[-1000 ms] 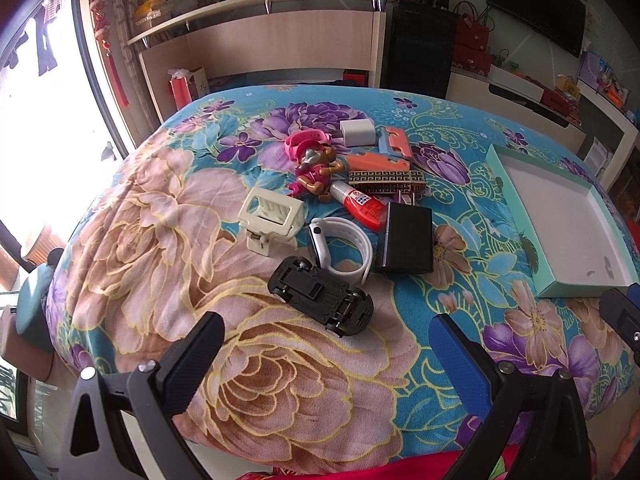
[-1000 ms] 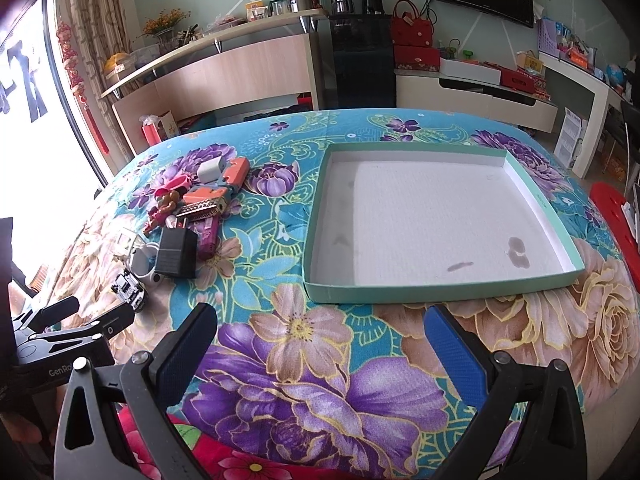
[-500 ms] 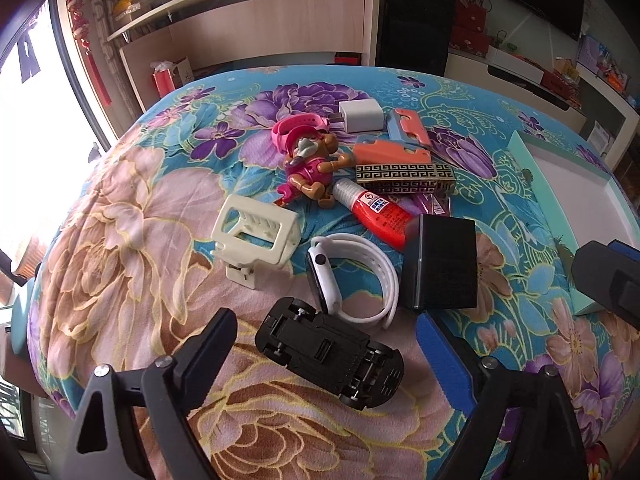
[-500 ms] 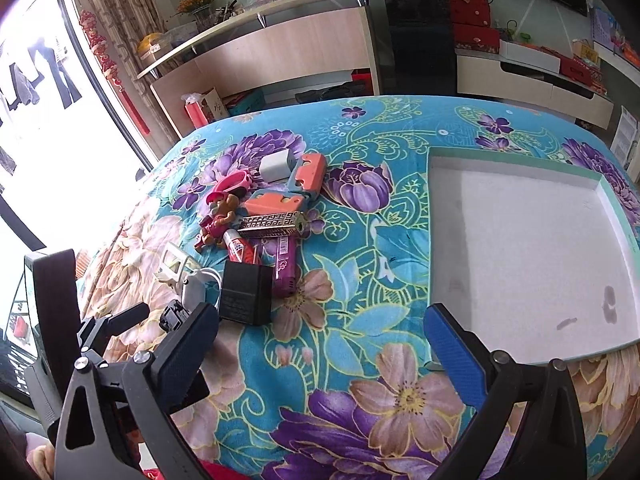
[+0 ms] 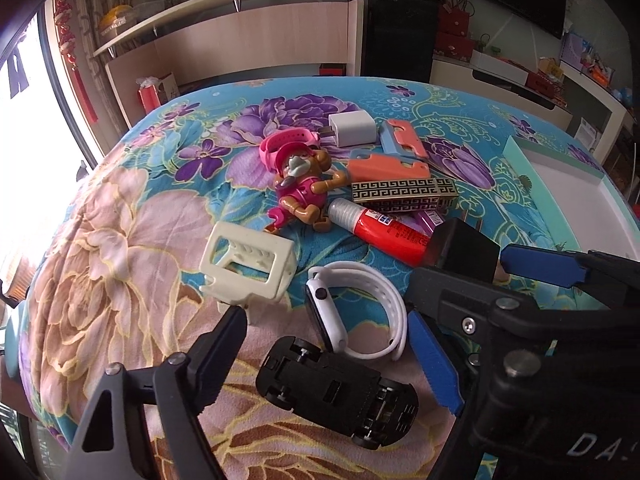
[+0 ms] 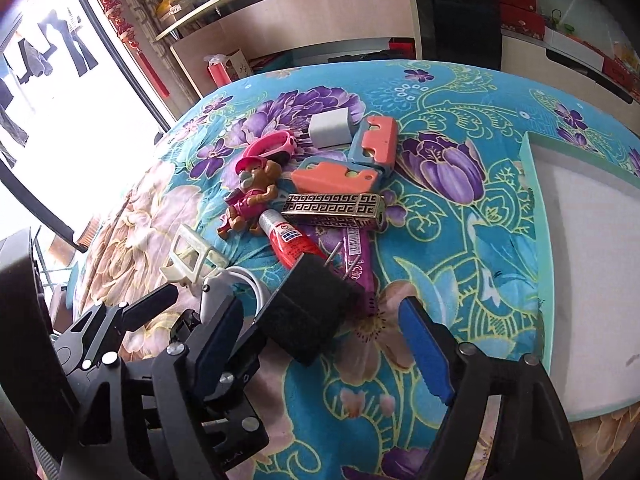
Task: Organize rigid objects
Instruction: 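Grasp the black charger with the right tool while the left tool grasps the white smartwatch, then carry the charger and watch into the white tray and open both tools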
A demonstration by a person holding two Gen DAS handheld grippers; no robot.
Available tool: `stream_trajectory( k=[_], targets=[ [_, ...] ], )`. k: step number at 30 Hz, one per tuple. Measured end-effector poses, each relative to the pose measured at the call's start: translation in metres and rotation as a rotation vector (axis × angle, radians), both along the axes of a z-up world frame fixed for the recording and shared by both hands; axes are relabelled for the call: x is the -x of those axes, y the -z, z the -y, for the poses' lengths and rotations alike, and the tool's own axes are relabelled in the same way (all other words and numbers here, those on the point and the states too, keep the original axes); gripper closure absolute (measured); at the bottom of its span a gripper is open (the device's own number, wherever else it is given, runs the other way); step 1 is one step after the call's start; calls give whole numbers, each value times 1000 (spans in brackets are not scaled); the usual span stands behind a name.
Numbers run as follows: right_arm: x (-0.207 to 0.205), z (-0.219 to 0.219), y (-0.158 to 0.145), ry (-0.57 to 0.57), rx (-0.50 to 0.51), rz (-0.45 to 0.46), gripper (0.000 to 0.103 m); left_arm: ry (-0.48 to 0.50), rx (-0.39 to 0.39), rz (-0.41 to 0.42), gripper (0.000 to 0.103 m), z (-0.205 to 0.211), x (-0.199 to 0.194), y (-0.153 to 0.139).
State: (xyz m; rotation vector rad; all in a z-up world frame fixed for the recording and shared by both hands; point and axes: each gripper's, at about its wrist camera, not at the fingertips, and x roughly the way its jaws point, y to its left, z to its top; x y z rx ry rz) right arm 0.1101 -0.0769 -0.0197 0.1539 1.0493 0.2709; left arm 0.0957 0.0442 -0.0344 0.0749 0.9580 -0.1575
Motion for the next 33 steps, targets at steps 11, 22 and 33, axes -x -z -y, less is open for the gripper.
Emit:
stream_trajectory(
  k=[11, 22, 33],
  targets=[
    [-10, 1, 11, 59, -75, -21, 47, 58, 72, 6, 49, 4, 3, 1],
    [-4, 16, 9, 101, -183, -11, 59, -9, 75, 37, 50, -9, 8, -11],
    [1, 70, -43, 216, -211, 150, 60, -31, 144, 81, 50, -5, -6, -64]
  ],
)
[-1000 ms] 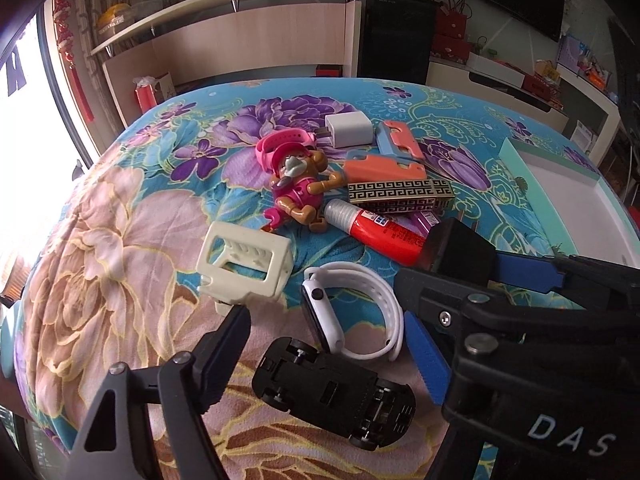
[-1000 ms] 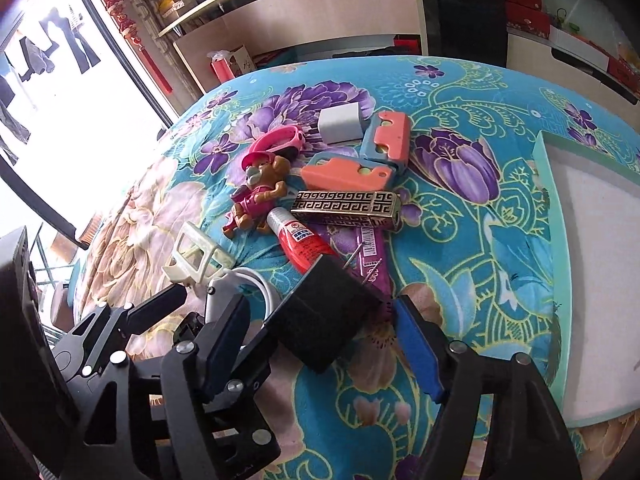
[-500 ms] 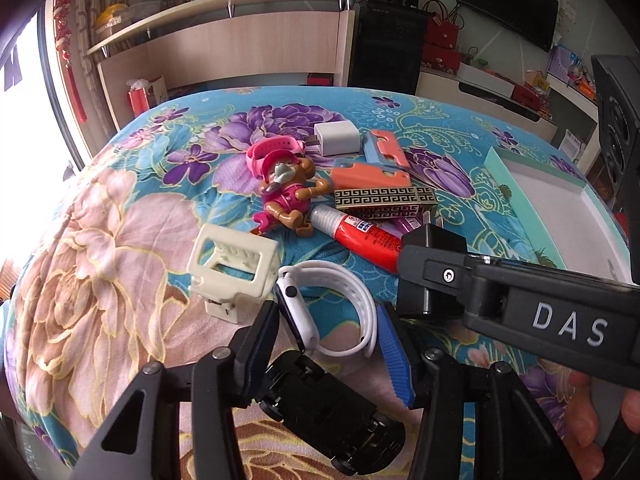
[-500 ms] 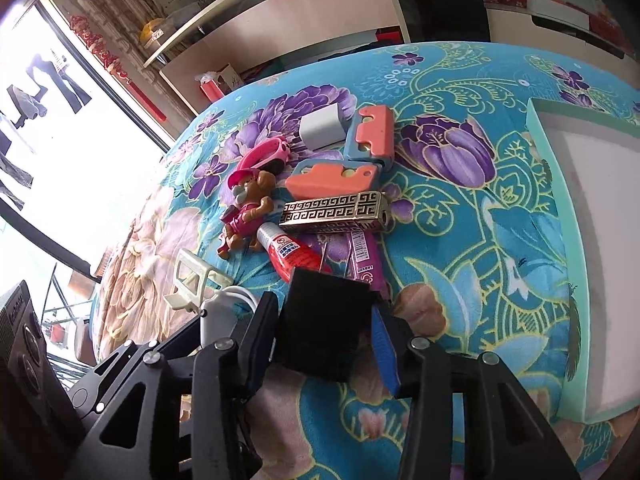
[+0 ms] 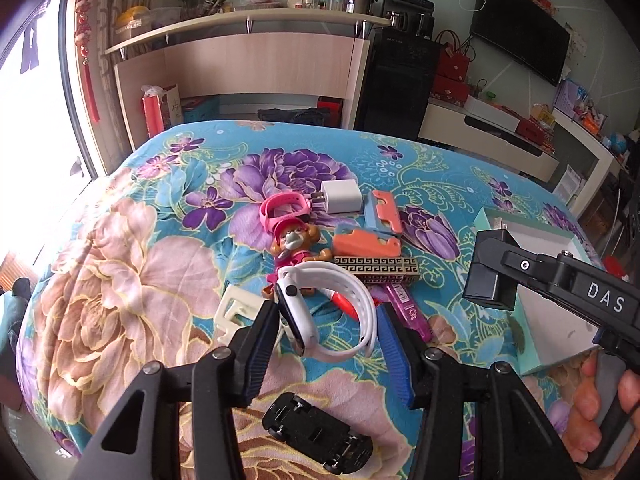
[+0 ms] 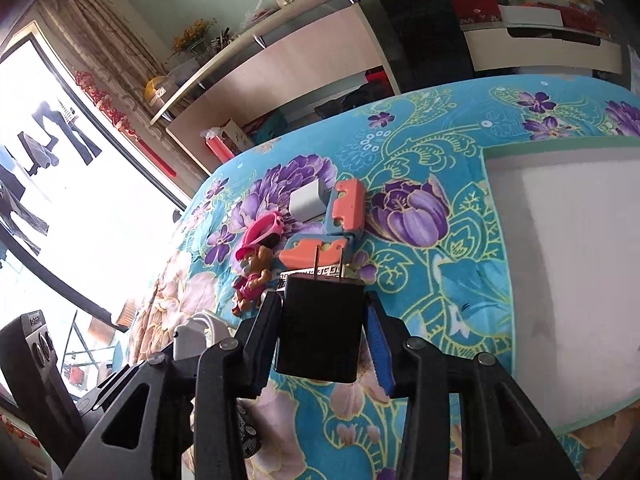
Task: Organize rigid objects
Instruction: 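Carry the charger and watch into the white tray and open both tools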
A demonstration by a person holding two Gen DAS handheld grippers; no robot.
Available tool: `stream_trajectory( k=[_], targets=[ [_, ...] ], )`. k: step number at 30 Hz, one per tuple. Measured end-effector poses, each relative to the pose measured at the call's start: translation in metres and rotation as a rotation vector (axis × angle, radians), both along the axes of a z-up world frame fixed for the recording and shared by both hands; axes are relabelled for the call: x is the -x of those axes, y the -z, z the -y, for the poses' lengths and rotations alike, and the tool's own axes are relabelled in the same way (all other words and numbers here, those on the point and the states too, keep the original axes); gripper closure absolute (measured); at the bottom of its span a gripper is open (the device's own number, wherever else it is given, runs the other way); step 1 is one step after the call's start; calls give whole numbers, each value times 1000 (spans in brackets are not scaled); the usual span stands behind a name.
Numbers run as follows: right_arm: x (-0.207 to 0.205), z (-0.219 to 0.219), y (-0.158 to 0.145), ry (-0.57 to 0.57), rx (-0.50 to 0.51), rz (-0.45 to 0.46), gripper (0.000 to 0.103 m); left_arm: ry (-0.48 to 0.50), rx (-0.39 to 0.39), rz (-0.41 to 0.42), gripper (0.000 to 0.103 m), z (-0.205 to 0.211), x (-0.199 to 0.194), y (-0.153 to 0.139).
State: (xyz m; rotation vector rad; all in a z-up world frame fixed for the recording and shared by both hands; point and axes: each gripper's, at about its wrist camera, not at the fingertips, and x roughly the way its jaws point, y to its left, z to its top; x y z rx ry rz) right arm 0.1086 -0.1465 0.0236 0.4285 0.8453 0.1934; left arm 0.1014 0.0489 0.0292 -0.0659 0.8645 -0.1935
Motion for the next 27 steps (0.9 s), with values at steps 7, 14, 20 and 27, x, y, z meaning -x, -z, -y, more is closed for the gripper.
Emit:
stream_trajectory(
  k=[7, 14, 20, 27],
  targets=[
    [-2, 70, -26, 175, 76, 43, 60, 86, 24, 33, 50, 59, -22, -31],
    [17, 141, -20, 374, 227, 2, 60, 199, -3, 26, 50, 141, -32, -30],
    [31, 177, -15, 464, 339, -25, 60, 288, -8, -31, 50, 201, -37, -14],
    [34, 202, 6, 522, 397, -110, 60, 306, -20, -111, 49, 243, -45, 16]
  ],
)
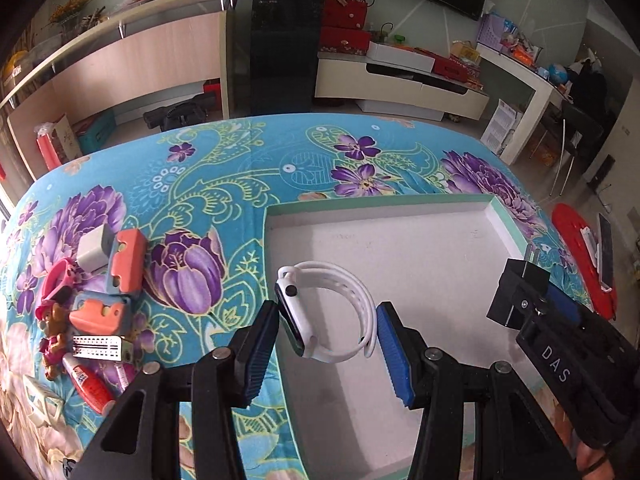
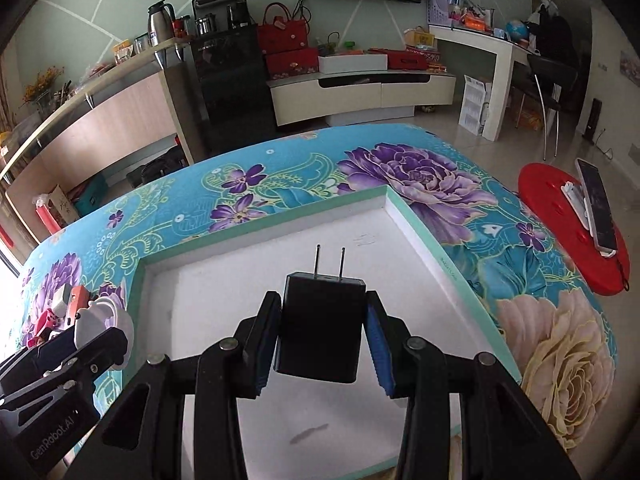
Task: Organize rigid objects
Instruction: 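Carry the charger and watch into the white tray and open both tools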
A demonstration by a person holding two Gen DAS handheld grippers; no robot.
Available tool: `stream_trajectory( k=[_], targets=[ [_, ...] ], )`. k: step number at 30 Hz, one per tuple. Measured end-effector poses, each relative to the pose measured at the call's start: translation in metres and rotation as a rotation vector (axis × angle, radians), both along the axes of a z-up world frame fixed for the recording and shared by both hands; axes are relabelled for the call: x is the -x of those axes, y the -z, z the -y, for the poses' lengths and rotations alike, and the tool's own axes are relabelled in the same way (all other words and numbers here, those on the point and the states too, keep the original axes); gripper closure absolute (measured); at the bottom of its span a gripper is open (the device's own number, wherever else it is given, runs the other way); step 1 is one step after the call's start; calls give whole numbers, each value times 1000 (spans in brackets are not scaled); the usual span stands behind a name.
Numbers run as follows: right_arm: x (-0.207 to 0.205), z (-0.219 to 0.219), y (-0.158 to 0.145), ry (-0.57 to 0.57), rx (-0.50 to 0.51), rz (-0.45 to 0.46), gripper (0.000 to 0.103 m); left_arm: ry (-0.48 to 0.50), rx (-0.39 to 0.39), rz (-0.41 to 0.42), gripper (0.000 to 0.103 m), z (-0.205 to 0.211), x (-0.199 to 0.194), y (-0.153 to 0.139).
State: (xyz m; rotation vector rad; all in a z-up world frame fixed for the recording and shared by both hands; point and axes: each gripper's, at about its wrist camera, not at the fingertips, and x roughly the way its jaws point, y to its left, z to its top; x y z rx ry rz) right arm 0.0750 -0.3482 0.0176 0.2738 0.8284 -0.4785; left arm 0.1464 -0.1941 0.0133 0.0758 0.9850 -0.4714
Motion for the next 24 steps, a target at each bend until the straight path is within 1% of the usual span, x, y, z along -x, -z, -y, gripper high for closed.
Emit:
stream_trajectory(
  k=[2, 7, 14, 16, 18, 22, 23, 24],
  targets=[
    [-1, 6, 7, 14, 5, -24, 60, -1, -9, -15, 49, 7, -2, 8],
    [0, 16, 19, 26, -34, -51, 60, 8, -36, -25, 49, 19, -1, 20],
    [2, 16, 15, 6, -49, -35, 61, 17, -61, -18, 47, 27, -1, 26],
    [2, 15, 12, 2, -43, -27, 61, 11, -59, -11, 42, 27, 0, 24],
    [3, 13, 9, -7, -41, -13, 61, 1, -54, 0, 25, 25, 0, 21],
    [2, 10, 8, -24, -42, -5, 61, -23, -58, 30, 23, 19, 1, 11],
    [2, 9, 7, -25, -44, -2, 61, -34, -65, 42, 18, 17, 1, 9],
    [2, 9, 7, -27, -48, 2, 61, -46, -71, 53, 11, 15, 1, 7]
  ],
)
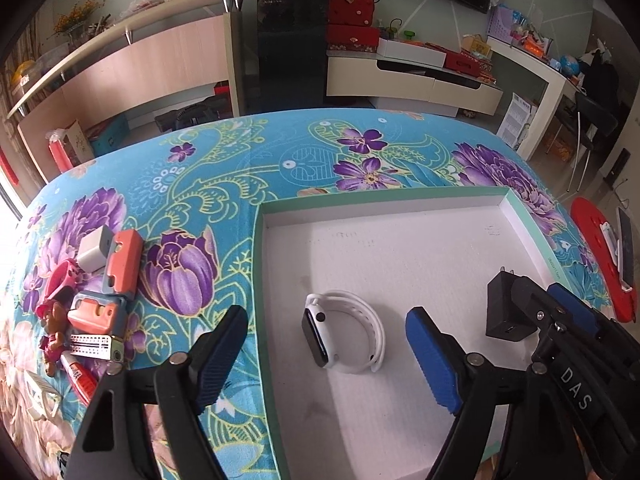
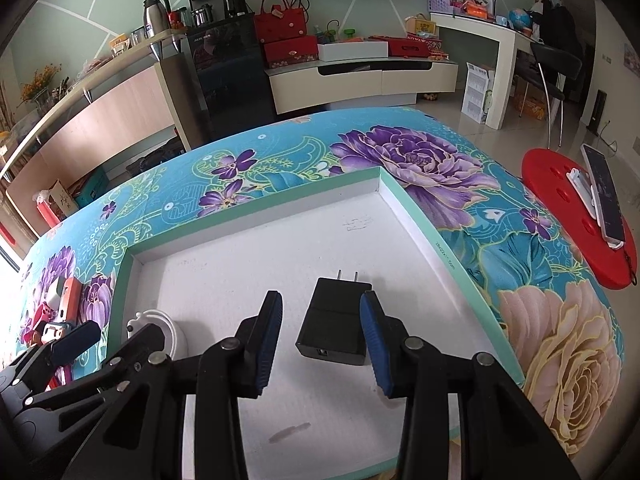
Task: Organize rigid objects
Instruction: 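Carry the charger and watch into the white tray and open both tools, then withdraw both open tools from the tray back toward the item pile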
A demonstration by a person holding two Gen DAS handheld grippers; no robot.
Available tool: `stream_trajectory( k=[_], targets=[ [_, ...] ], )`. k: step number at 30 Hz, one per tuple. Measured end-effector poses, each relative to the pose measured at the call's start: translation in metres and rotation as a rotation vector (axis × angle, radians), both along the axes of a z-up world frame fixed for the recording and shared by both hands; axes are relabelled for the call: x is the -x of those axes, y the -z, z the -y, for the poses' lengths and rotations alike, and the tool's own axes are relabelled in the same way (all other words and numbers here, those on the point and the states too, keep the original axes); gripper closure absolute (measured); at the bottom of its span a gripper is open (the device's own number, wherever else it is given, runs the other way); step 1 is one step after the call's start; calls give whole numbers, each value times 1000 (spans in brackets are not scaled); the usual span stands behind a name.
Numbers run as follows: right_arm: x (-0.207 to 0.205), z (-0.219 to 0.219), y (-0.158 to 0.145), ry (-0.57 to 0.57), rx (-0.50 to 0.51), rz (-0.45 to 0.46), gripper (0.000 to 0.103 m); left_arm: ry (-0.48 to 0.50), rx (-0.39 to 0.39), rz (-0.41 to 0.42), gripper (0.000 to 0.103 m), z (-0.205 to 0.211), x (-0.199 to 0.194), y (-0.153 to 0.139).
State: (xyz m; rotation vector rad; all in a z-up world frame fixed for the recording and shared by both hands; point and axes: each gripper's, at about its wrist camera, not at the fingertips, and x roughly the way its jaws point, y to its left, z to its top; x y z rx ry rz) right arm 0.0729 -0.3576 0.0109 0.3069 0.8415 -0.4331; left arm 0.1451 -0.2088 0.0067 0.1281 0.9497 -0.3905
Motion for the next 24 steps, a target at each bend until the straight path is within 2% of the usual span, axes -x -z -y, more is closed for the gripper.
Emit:
stream_trajectory(
  k=[2, 5, 11, 13, 14, 20, 24],
  targets=[
    [0, -1, -1, -6, -5, 7, 60, -26, -4, 17, 3, -6, -1, -4],
    [-1, -4, -2, -24, 1, 4, 51, -72, -12, 35, 0, -16, -3, -7],
    [-2, -7, -2, -33, 14, -4, 42, -135, -7, 34, 0, -38, -6, -11],
    [-1, -7, -3, -32, 15, 4, 32, -165, -12, 29, 0, -46, -7, -10],
    [-1, -7, -4, -35, 16, 7, 24, -179, -14, 25, 0, -50, -8, -9],
    [-5, -12, -2, -60, 17, 1, 22, -246, -3, -15, 0, -75, -13, 0],
    [-5, -13, -1, -68, 13, 1, 10, -264, -2, -22, 0, -85, -13, 4]
  ],
)
